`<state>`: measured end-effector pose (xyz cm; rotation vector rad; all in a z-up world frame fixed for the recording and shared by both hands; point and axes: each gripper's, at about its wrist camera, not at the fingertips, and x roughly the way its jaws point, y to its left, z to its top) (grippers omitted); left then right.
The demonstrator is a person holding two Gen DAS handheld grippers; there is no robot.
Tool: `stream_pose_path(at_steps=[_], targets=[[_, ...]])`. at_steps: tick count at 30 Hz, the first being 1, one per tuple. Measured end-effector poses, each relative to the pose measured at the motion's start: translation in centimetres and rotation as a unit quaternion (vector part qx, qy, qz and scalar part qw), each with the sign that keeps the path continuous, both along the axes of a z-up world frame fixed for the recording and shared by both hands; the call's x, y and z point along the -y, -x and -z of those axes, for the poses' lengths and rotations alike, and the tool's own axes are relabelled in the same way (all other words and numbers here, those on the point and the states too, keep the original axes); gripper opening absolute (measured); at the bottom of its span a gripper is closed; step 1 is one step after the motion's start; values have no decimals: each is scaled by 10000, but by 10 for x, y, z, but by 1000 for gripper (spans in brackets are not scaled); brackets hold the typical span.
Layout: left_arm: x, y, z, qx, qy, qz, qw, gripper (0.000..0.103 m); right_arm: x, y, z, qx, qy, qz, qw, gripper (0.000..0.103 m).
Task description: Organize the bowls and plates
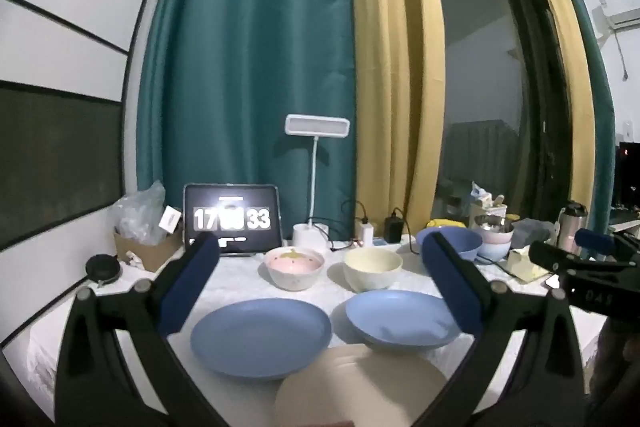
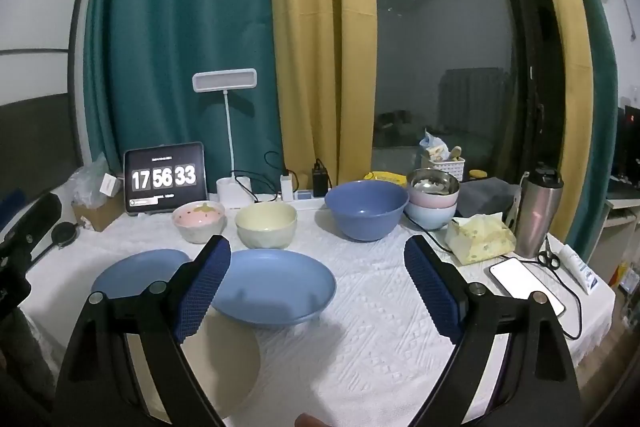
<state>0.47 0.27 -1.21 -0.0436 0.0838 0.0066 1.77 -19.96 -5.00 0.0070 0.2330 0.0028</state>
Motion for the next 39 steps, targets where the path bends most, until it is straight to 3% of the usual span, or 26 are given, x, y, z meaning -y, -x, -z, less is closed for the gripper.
stream_pose_path(at_steps=[39], targets=[[-7,2,-2,-32,124,-66,9999,102,-1,0,3,-40,-32,-15,10000,91]])
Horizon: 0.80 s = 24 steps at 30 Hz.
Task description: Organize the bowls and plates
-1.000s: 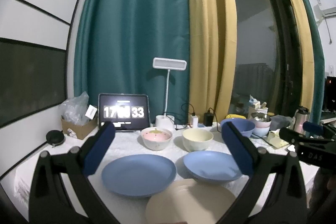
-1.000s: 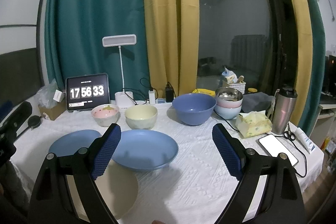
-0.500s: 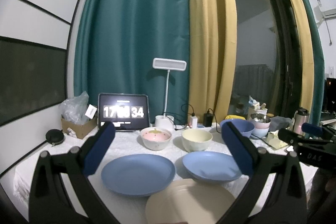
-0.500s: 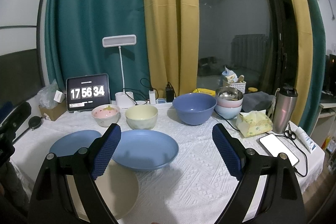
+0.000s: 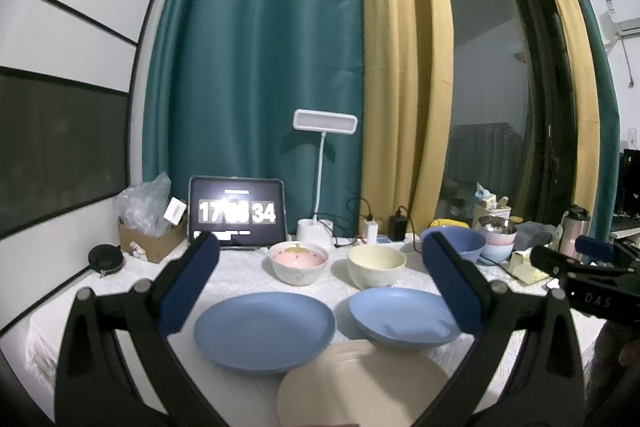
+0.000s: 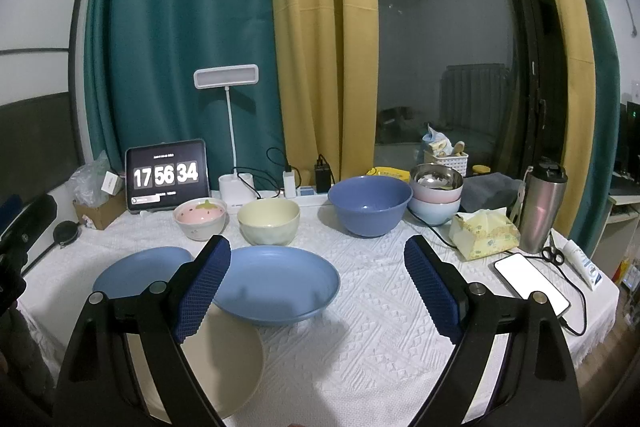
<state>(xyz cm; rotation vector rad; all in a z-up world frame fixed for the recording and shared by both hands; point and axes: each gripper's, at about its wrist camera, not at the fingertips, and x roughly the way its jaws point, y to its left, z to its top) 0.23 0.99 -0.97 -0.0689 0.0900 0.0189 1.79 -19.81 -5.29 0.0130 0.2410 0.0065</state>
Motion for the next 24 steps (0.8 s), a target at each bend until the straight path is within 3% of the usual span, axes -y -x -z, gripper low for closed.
stream_pose_path(at_steps=[24], targets=[[-1,0,-1,-7,16,6,10000,102,0,-1,2,-19,-8,-10,10000,91]])
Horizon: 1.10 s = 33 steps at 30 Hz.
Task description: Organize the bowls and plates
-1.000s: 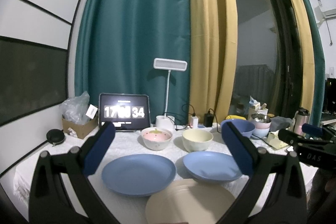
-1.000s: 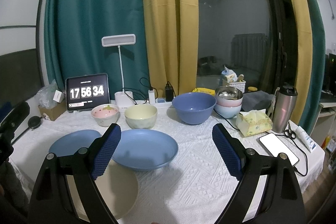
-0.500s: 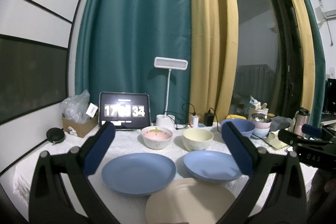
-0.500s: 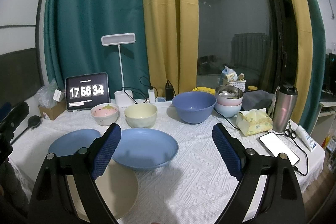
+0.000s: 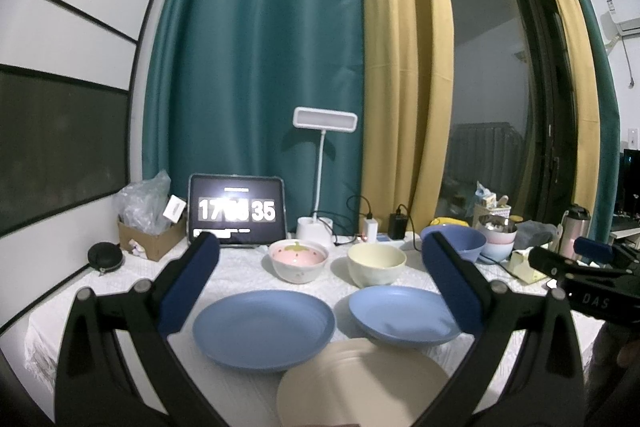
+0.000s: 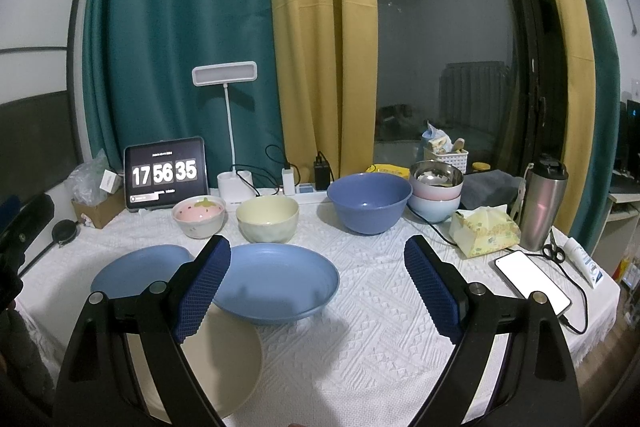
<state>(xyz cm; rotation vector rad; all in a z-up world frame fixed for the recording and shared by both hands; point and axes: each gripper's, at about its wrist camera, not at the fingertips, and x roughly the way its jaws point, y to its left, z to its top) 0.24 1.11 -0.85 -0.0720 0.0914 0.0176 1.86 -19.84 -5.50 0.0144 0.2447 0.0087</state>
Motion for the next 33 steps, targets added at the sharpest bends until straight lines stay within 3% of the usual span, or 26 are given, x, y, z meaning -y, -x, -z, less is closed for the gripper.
stream_pose_path(at_steps=[12,19,33], targets=[[3,-1,5,-26,-12,40,10000,102,0,-1,1,-3,2,7,10000,91],[11,-17,15,-237,-66,212,9995,102,2,-9,17,-60,-22,58,10000,91],[42,-101,43,-1513,-209,688,9859,101,23,-61,32,-451,-247,97,9986,91]])
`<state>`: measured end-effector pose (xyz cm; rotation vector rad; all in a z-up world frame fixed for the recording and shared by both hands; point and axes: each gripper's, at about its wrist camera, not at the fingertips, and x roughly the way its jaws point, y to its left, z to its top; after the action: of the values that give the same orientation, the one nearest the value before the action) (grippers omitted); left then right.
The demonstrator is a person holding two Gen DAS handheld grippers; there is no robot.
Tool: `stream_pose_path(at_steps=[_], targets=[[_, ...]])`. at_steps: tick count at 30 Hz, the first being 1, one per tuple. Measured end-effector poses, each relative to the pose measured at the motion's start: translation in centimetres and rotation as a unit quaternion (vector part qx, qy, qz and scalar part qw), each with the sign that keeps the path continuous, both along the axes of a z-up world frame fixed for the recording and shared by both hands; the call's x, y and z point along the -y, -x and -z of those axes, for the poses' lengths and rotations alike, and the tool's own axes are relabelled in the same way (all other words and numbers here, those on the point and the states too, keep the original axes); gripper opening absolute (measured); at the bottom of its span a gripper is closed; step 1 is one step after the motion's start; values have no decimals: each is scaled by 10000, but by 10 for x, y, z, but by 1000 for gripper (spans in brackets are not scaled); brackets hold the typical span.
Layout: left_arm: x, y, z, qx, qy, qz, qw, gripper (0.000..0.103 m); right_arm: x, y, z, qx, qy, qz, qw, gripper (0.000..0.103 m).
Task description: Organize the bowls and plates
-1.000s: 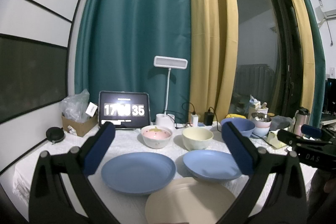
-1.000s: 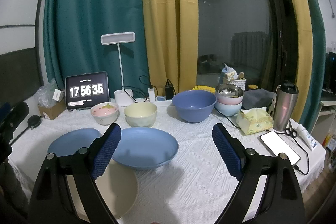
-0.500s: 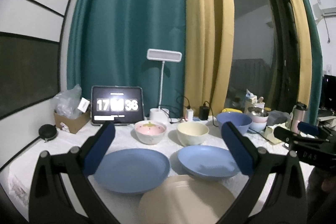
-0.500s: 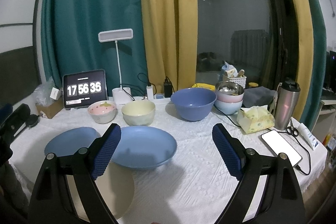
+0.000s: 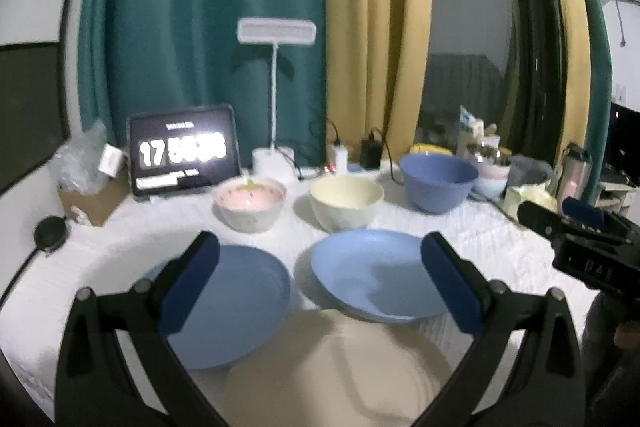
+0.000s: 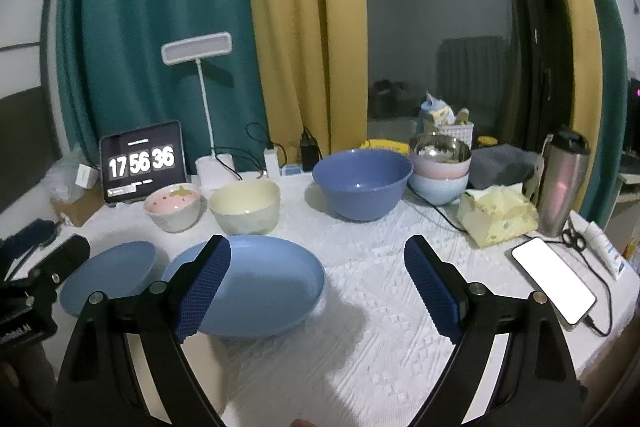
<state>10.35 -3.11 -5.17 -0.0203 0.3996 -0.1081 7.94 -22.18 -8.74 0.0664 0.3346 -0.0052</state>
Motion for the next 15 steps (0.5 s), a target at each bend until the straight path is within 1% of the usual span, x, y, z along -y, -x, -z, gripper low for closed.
stream_pose_path(at_steps=[3,6,8,10,11,14,15], targets=[[2,-18,9,-273,15,83,9996,101,6,-15,5,-145,-107,-18,9998,91],[9,-31,17,-433,-95,198,9988,101,10,-28,13,-308,-193,-72,9993,91],[14,-39,22,-537,-170,262,9981,101,12,-38,19,-435,-266,-124,9986,89],[17,-48,27,-684,-171,319,9970,97,15,-48,26,-586,-336,-172,9976,80],[18,-53,30,-792,-158,355,9961,89,16,-53,30,-679,-382,-198,9968,79],[18,-68,39,-1172,19,418,9922,85,19,-66,37,-859,-531,-261,9945,77],[18,-74,43,-1299,57,403,9907,81,20,-69,40,-900,-590,-290,9938,76]])
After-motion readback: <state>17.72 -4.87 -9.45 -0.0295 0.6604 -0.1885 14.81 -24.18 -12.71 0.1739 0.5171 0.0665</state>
